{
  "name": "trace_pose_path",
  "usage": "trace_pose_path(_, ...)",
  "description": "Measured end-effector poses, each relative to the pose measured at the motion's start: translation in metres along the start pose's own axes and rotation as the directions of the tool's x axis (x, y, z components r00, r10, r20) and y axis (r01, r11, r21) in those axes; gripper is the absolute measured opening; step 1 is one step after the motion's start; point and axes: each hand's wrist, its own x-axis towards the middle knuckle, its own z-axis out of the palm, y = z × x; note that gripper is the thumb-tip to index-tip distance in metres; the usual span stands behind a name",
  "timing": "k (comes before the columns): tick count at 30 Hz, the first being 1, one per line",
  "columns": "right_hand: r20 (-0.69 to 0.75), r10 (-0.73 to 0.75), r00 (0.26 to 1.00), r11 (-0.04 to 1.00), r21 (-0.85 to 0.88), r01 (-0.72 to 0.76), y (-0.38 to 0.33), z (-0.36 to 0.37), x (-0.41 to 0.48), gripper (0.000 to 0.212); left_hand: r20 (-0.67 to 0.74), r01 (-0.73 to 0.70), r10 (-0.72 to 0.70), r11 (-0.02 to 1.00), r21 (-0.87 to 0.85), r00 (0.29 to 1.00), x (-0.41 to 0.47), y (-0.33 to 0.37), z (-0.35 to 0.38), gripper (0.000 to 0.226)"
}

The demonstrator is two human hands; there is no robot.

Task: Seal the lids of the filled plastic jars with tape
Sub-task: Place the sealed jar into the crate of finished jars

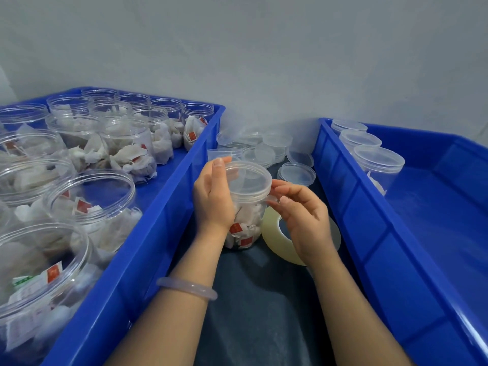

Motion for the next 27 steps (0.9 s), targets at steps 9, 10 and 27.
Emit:
trace_pose_path(9, 0.035, -0.016, 0.999, 0.993, -0.113, 0.020, -0.003, 0.000, -0.002, 0.013, 0.000, -0.007, 0.007, 1.000, -0.007, 1.000, -0.001, 0.001, 0.000, 0.034)
trace_pose_path(10, 0.049, -0.010, 0.999, 0.993, -0.118, 0.016, -0.004, 0.000, -0.002, 0.011, -0.002, -0.010, 0.010, 1.000, -0.007, 1.000, -0.001, 0.001, 0.000, 0.033)
trace_pose_path(27, -0.041, -0.022, 0.999, 0.987, -0.158, 0.015, -0.007, 0.006, -0.003, 0.006, -0.012, -0.026, 0.026, 1.000, -0.015, 1.000, 0.000, -0.003, 0.001, 0.039)
